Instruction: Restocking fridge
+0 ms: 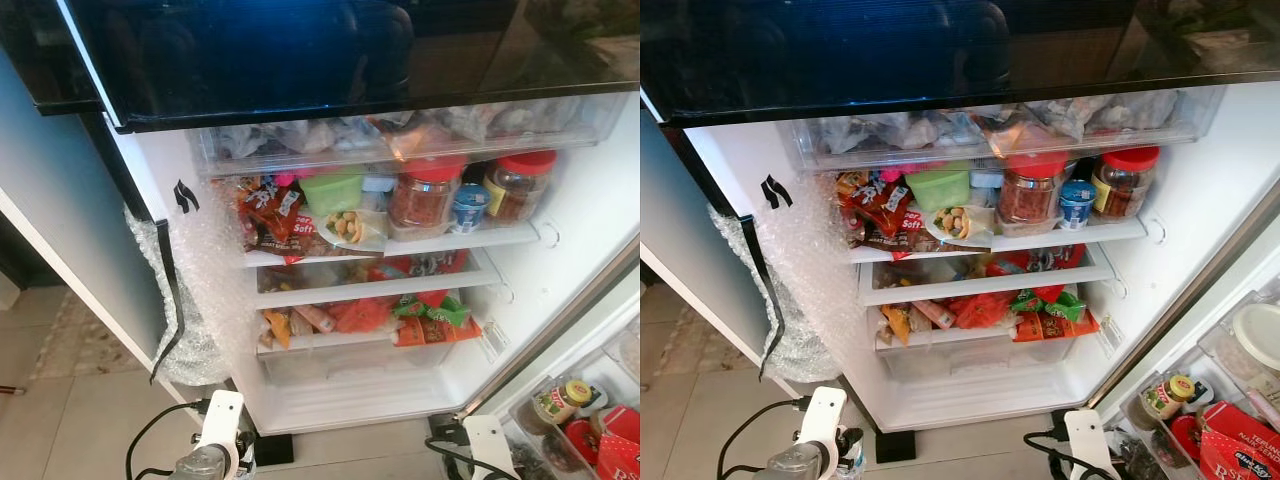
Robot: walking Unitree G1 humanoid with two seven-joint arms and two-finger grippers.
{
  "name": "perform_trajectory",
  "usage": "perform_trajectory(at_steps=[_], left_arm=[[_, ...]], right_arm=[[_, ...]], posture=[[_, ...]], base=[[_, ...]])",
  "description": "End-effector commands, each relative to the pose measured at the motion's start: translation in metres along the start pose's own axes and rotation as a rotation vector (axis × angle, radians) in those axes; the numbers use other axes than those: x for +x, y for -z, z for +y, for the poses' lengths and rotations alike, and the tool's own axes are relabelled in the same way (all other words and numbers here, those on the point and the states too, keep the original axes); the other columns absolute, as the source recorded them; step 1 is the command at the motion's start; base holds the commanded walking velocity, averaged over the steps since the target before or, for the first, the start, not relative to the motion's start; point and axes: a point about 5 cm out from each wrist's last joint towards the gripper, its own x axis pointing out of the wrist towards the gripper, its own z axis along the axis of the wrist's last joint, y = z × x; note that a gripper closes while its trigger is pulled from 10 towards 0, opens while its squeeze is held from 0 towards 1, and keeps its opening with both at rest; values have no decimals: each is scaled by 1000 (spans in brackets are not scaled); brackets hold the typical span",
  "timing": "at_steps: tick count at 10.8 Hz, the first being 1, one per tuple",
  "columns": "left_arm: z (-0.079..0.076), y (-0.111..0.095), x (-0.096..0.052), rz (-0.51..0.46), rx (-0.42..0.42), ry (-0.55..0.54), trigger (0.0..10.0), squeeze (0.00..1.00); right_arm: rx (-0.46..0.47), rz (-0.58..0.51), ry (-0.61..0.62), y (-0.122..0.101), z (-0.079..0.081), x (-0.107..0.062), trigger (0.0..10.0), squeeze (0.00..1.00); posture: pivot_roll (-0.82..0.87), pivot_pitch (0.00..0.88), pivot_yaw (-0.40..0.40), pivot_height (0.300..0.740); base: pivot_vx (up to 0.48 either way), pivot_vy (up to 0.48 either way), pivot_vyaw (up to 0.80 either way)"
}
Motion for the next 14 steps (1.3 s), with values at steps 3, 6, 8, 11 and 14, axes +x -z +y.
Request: perform_trajectory(at_steps=[3, 6, 8, 11, 14], left_arm=[[2, 2, 0, 8, 19, -6, 10000, 0], [2, 1, 0, 3, 20, -5, 10000, 0], [4, -9, 1, -42, 11, -4, 10000, 0], [4, -74, 3, -279, 21, 6, 10000, 0], [-6, -129, -5, -552, 42, 20, 10000, 0]], right_arm=[[41, -13, -6, 1, 1, -1, 10000, 0], [42, -18, -6, 0, 0, 0, 10000, 0], [45, -26, -12, -1, 1, 0, 10000, 0], [45, -29, -19, -2, 2, 0, 10000, 0], [44, -28, -37, 3, 5, -1, 10000, 0]], posture=[[-183, 38, 18, 740], [-186, 36, 18, 740], [-186, 38, 17, 740], [-177, 29, 17, 740], [-172, 36, 35, 740]], base=[[0, -331, 327], [0, -328, 0], [0, 0, 0], [0, 0, 0], [0, 0, 0]])
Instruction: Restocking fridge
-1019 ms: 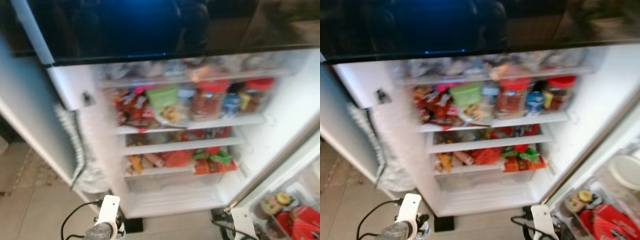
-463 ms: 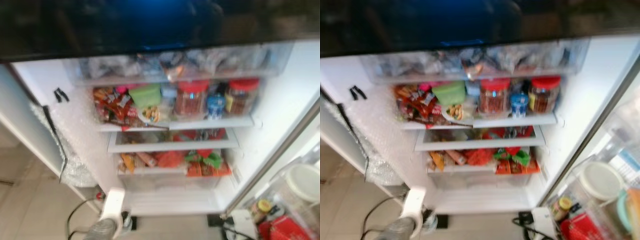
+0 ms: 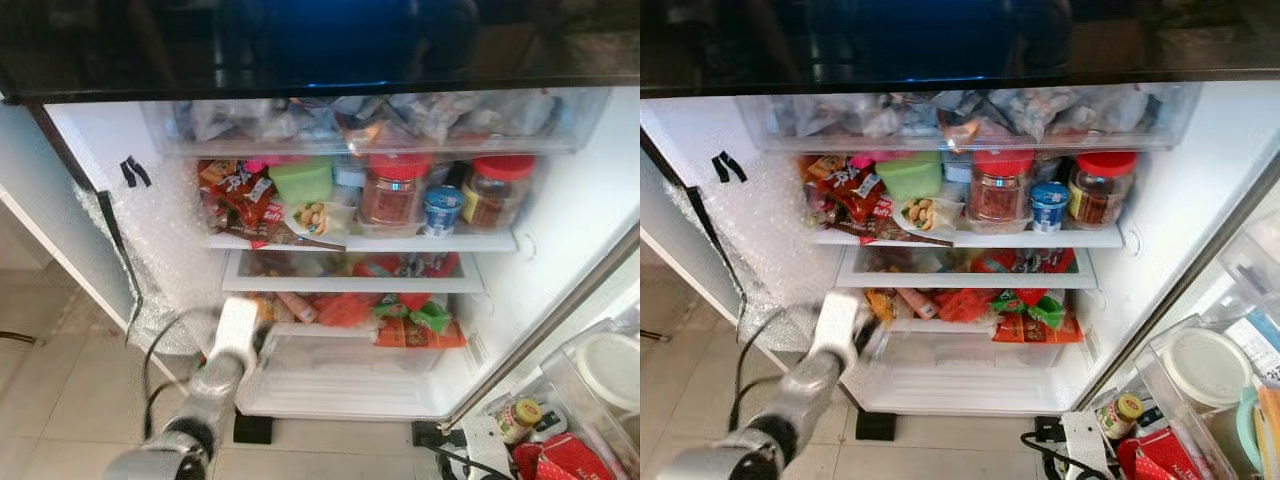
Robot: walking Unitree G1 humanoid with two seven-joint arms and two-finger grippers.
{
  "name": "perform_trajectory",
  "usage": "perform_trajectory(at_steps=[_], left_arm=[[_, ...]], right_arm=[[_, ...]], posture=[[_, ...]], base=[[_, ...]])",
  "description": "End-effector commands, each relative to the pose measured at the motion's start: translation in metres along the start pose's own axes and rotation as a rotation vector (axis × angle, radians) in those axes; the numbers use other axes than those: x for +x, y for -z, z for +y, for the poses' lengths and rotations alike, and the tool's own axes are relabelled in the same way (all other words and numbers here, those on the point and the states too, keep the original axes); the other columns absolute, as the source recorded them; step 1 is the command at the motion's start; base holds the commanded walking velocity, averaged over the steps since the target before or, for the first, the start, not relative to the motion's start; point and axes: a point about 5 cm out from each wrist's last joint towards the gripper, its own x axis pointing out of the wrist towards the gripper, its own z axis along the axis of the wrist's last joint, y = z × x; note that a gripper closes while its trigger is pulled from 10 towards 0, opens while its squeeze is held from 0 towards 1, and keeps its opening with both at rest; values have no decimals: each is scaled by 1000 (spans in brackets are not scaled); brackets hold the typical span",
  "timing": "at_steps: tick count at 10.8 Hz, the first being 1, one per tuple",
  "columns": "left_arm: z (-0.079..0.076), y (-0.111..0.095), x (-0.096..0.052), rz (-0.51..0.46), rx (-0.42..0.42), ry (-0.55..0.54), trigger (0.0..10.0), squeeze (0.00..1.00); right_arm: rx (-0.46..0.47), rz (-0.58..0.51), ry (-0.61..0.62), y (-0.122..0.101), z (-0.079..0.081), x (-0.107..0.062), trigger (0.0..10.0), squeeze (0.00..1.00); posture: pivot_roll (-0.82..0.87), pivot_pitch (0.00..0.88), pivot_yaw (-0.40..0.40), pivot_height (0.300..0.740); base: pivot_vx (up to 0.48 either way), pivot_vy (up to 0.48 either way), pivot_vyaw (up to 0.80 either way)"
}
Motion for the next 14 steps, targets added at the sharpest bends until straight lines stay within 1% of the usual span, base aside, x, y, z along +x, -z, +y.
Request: perform_trajectory(at_steps=[1, 2, 3, 4, 5, 7, 9, 10, 11, 13, 14], left_arm=[[0, -1, -3, -47, -29, -15, 10000, 0], [-6, 2, -6, -77, -34, -3, 10000, 0], [-10, 8, -12, -96, -5, 8, 10000, 0], [-10, 9, -13, -111, -9, 7, 10000, 0], [-11, 4, -16, -173, 9, 13, 10000, 0], [-10, 4, -21, -220, -4, 4, 10000, 0], [-10, 12, -28, -212, 2, -4, 10000, 0], [-6, 15, -30, -205, -3, -29, 10000, 0], [-3, 16, -30, -200, -7, -49, 10000, 0], [-4, 16, -33, -218, -21, -71, 10000, 0], [-2, 16, -35, -228, -25, -83, 10000, 0]], right_arm=[[18, -10, -4, 1, 4, 0, 10000, 0], [24, -24, -8, -1, 6, 0, 10000, 0], [35, -26, -3, 3, 7, -1, 10000, 0], [47, -25, 4, 5, 7, -1, 10000, 0], [71, -23, 13, 10, 8, -3, 10000, 0], [72, -13, 13, 19, 12, -6, 10000, 0], [65, -7, 9, 24, 14, -7, 10000, 0], [48, -7, 6, 25, 14, -8, 10000, 0], [33, -13, 1, 25, 14, -8, 10000, 0], [10, 0, -4, 29, 11, -9, 10000, 0], [3, 7, -4, 29, 12, -9, 10000, 0]], posture=[[-187, 34, 47, 740], [-195, 43, 54, 740], [-199, 56, 55, 740], [-196, 58, 57, 740], [-184, 73, 61, 740], [-180, 96, 63, 740], [-168, 112, 43, 740], [-161, 133, 23, 740], [-155, 144, 9, 740], [-127, 136, -7, 740], [-108, 144, -10, 740]], base=[[0, 0, 0], [0, 0, 0], [0, 0, 0], [0, 0, 0], [0, 0, 0], [0, 0, 0], [0, 0, 0], [0, 0, 0], [0, 0, 0], [0, 0, 0], [0, 0, 0]])
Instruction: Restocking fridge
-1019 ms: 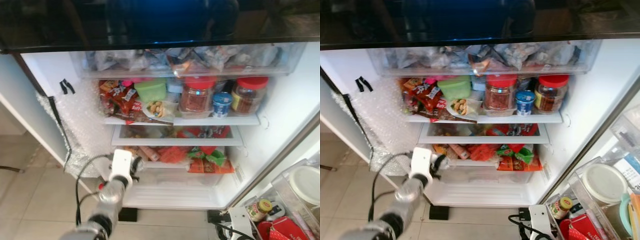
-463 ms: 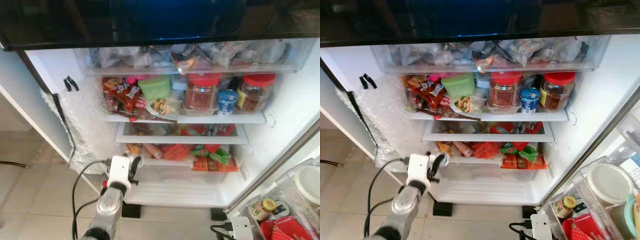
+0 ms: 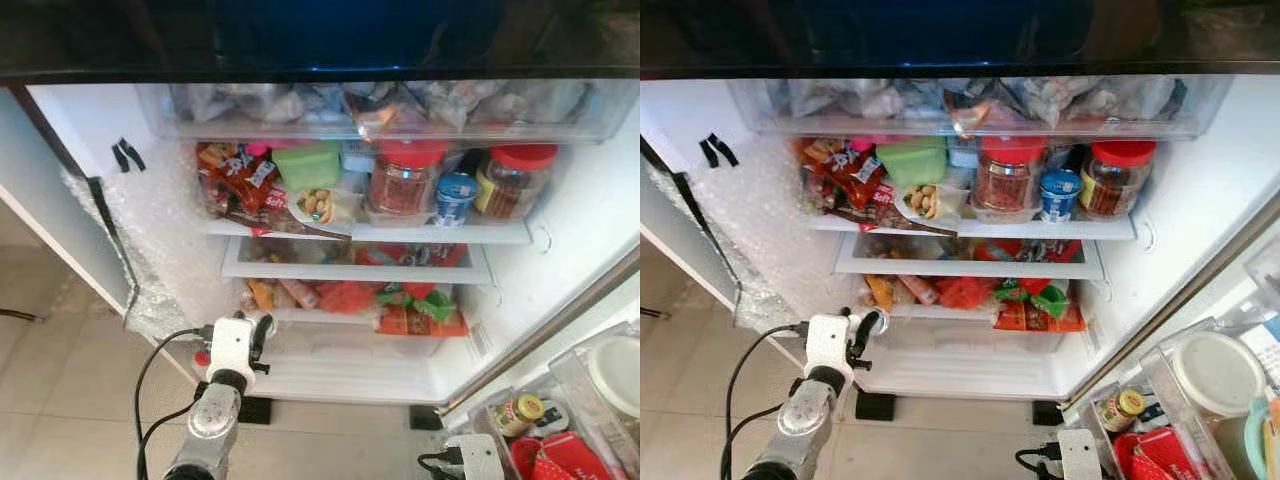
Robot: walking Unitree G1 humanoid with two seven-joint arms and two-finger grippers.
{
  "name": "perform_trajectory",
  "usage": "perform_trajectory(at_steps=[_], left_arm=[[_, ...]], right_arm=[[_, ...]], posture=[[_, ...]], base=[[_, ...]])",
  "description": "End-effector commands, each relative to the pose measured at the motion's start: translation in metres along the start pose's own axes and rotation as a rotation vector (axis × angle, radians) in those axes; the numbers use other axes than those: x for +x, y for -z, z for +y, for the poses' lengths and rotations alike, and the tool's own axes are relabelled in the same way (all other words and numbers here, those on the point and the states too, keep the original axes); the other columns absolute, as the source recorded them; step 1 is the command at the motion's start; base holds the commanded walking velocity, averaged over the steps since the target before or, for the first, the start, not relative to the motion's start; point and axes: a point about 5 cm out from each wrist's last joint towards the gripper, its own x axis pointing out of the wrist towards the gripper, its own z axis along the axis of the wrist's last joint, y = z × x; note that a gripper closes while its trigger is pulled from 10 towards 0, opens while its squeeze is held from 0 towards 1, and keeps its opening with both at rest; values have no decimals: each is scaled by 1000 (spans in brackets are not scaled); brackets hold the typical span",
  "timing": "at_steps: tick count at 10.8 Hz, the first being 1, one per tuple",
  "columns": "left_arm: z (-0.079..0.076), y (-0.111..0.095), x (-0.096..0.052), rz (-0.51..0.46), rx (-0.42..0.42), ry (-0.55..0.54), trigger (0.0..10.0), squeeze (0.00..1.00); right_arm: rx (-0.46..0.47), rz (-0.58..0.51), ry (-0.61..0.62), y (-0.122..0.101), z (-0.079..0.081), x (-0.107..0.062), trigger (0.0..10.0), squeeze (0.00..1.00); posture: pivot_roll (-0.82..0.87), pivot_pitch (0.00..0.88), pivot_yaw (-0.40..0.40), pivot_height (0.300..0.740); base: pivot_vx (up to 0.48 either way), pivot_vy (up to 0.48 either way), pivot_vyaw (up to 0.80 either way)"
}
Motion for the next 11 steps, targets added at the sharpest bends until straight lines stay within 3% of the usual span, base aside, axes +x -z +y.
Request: perform_trajectory(at_steps=[1, 11], left_arm=[[3, 0, -4, -22, -3, -16, 10000, 0], [2, -8, -6, -60, 3, 4, 10000, 0]], right_arm=[[-21, 38, -5, 10, 1, -3, 10000, 0], [-4, 71, 2, 28, 2, -9, 10000, 0]], posture=[[-93, 140, -14, 740], [-78, 108, 12, 740]], base=[[0, 0, 0], [0, 0, 0]])
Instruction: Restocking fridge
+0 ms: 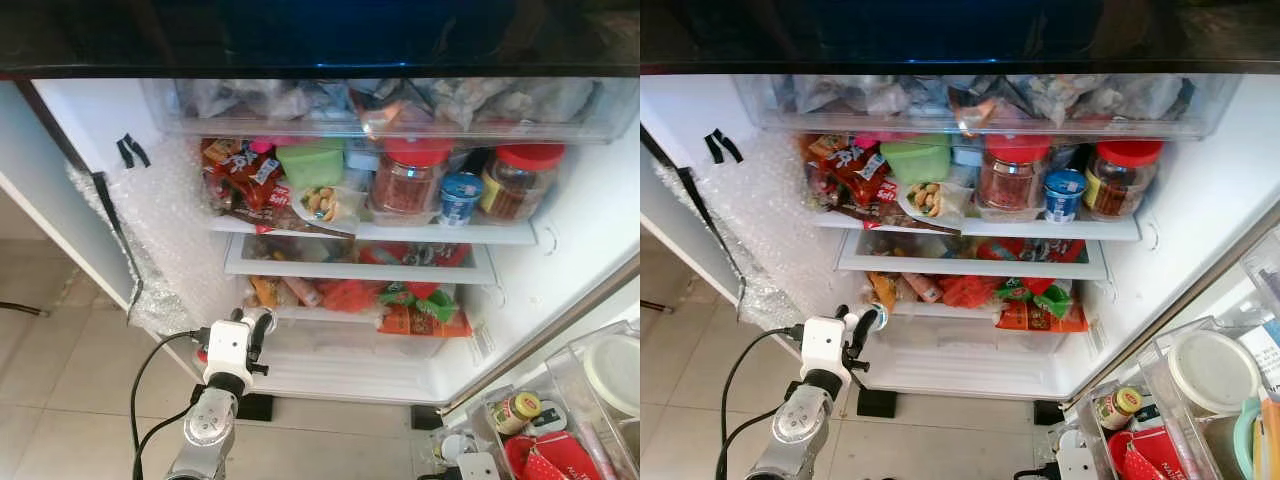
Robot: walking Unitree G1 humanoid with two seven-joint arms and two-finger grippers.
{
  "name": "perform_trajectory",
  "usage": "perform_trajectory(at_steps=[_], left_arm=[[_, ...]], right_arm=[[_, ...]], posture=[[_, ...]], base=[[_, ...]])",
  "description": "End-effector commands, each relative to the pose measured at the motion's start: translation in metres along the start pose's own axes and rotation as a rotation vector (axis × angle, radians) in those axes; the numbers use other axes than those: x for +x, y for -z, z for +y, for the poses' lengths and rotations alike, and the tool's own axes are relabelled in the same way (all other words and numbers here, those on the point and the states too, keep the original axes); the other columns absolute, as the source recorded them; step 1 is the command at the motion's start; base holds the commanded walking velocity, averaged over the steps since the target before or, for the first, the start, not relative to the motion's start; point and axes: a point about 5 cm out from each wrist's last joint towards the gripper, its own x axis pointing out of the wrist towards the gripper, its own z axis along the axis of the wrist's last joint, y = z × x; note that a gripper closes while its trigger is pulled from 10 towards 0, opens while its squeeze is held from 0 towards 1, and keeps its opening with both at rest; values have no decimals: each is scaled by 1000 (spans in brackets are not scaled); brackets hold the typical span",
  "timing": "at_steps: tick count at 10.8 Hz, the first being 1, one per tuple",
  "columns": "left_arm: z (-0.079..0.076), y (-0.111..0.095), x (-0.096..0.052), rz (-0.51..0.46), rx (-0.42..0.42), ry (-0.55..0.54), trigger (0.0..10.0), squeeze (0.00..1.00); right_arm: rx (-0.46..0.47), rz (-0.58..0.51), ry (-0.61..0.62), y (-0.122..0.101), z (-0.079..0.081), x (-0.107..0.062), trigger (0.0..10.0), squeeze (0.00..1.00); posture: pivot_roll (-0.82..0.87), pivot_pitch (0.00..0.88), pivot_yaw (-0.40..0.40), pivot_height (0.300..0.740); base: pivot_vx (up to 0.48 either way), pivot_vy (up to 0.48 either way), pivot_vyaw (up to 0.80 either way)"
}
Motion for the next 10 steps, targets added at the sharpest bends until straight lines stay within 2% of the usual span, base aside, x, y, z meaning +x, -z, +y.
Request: perform_trajectory(at_steps=[1, 4, 7, 10], left_arm=[[2, 1, -1, 13, -9, -11, 10000, 0], [1, -2, 4, 10, -8, -4, 10000, 0], [-1, -7, 7, -6, -11, -7, 10000, 0], [-5, -10, 9, -16, 7, 13, 10000, 0]], right_arm=[[12, 29, 3, 8, 0, -2, 10000, 0], [29, 51, 6, 13, 1, -3, 10000, 0], [5, 46, -8, 10, 4, -2, 10000, 0], [4, 31, 0, 7, 0, -1, 10000, 0]], posture=[[-86, 106, 17, 740], [-96, 117, 18, 740], [-90, 156, 0, 685], [-92, 168, -6, 680]], base=[[0, 0, 0], [0, 0, 0], [0, 0, 0], [0, 0, 0]])
